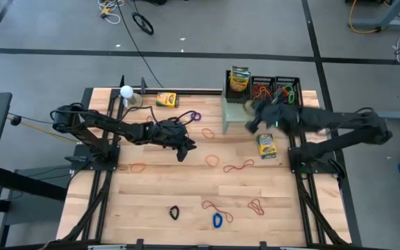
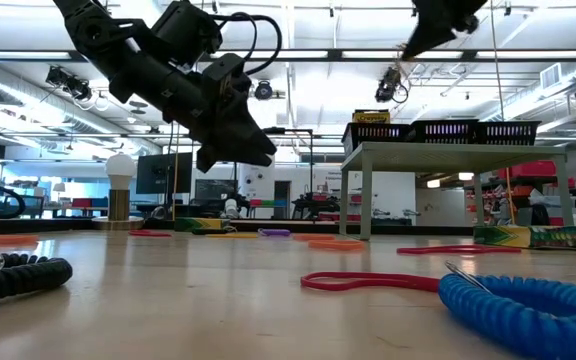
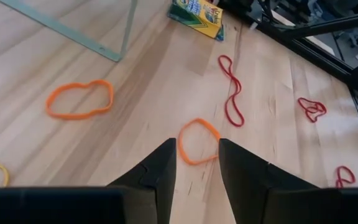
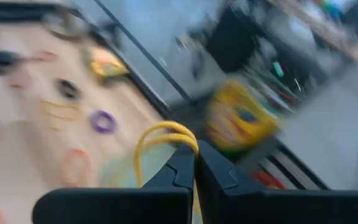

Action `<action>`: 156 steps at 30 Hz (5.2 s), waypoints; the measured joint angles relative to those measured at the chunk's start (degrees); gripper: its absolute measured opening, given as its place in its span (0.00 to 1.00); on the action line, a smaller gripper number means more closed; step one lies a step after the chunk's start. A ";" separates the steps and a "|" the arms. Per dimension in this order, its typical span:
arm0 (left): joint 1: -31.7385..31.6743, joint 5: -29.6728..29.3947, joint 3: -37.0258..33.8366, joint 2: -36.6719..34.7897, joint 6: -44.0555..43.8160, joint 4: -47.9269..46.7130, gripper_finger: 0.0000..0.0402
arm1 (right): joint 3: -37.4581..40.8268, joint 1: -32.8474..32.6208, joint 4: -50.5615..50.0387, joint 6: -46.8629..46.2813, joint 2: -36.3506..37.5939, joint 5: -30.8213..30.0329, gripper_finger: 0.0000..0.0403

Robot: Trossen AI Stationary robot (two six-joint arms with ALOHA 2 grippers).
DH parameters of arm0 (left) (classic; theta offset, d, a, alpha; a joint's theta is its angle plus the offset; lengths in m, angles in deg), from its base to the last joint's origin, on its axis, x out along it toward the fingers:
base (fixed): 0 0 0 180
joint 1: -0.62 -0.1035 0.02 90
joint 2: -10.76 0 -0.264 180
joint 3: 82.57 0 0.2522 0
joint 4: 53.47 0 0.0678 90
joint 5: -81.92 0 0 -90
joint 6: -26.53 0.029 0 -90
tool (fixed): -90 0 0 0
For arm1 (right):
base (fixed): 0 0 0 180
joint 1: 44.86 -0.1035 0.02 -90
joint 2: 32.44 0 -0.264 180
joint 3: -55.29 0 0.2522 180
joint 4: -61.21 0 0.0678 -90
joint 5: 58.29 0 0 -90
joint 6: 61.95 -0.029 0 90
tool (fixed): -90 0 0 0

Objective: Pick & Place Office Desk Supplies
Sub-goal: Put the bottom yellow rubber band into the middle black basket on the shelf, then put the bottom right orange rubber band into the middle black basket on the shelf

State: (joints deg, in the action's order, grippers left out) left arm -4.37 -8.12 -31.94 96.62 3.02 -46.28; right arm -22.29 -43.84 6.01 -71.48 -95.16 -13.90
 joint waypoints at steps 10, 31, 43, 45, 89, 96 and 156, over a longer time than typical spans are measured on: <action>0.02 -0.18 0.00 0.00 0.55 0.92 0.32 | -5.71 28.18 -11.04 -1.22 -1.83 15.85 0.01; 0.02 -3.58 0.02 0.02 -3.29 0.55 0.32 | -4.87 39.32 -13.07 -7.45 -12.41 25.56 0.29; 0.02 -5.99 0.02 0.02 -4.56 0.59 0.32 | -9.41 37.40 -19.38 -12.64 -8.38 27.82 0.42; 0.02 -5.99 0.02 0.02 -4.50 0.60 0.32 | -9.80 35.45 -18.53 -12.65 -6.37 27.84 0.36; 7.31 -12.03 24.09 21.17 -14.20 -21.85 0.26 | 33.35 -12.07 24.43 -11.89 -0.17 23.41 0.03; 7.01 -12.02 33.64 29.28 -16.27 -30.19 0.28 | 34.24 -12.07 25.64 -8.35 -0.17 23.52 0.03; 2.43 -8.04 -0.76 13.70 -13.19 24.71 0.01 | 32.93 -2.71 87.03 -40.30 -34.16 34.51 0.17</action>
State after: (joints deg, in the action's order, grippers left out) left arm -1.95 -16.16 -32.71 110.33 -10.17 -21.57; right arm 10.64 -46.56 93.04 -111.78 -129.32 20.61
